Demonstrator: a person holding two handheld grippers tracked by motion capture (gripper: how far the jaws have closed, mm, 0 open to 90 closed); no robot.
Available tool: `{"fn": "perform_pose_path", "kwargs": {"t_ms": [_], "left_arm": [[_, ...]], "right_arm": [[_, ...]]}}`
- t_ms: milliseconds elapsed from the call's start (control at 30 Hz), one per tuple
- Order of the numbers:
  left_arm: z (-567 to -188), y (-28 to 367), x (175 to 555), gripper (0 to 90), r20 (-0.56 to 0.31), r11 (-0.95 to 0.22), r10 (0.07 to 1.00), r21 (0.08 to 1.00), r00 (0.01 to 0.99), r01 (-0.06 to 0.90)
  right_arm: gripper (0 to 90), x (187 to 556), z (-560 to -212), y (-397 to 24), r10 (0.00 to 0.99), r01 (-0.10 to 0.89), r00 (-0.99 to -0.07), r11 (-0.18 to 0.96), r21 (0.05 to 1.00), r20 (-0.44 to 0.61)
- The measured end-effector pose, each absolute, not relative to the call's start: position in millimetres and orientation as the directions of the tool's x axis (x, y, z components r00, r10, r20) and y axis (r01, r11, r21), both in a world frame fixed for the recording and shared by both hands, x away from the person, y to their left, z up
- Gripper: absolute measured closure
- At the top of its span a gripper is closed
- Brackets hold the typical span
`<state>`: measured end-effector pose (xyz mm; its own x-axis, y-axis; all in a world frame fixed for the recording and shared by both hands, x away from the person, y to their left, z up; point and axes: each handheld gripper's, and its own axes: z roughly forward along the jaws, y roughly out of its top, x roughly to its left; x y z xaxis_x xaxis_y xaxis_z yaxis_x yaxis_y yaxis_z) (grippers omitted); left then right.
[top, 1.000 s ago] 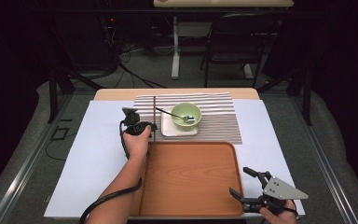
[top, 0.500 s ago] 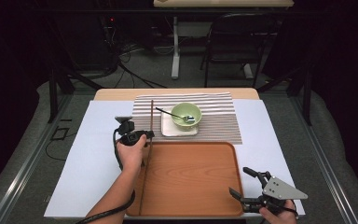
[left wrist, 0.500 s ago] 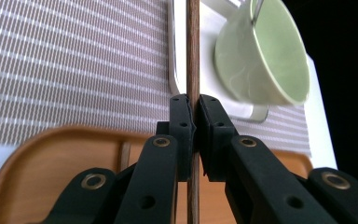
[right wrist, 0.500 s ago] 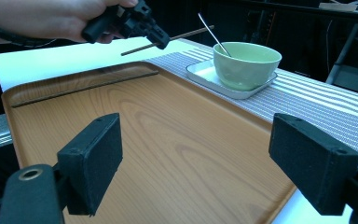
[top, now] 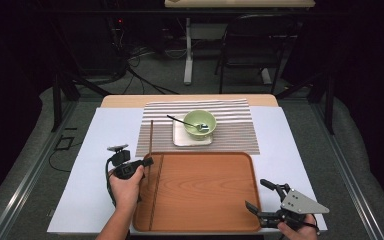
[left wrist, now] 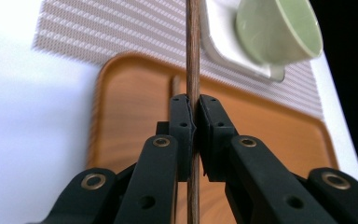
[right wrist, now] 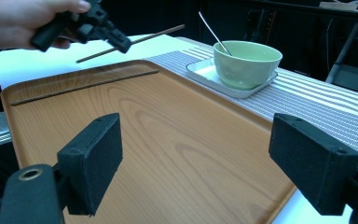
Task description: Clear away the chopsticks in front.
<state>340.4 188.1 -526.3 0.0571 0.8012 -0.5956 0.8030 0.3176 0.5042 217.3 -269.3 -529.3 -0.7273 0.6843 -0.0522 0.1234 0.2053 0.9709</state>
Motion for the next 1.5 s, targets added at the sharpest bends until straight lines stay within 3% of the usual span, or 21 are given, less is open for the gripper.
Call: {"fn": "perform_pose_path", "kwargs": {"t_ms": [567,933,1500], "left_arm": [[-536.2,176.8,289.9,84.8,-0.455,0.194,0.882,0.587,0.122,0.786],[-546.5,173.8,267.3,84.7,-0.400,0.153,0.909,0.584,0.118,0.798],[-552.5,175.0,254.5,84.5,-0.406,0.174,0.910,0.565,0.088,0.806]], "right_arm": [[16.8,217.3,-529.5,-269.2,0.686,0.125,-0.726,0.207,0.970,-0.053],[16.8,217.3,-529.4,-269.1,0.684,0.121,-0.728,0.213,0.970,-0.059],[16.8,217.4,-529.6,-269.1,0.685,0.125,-0.727,0.211,0.969,-0.055]]}}
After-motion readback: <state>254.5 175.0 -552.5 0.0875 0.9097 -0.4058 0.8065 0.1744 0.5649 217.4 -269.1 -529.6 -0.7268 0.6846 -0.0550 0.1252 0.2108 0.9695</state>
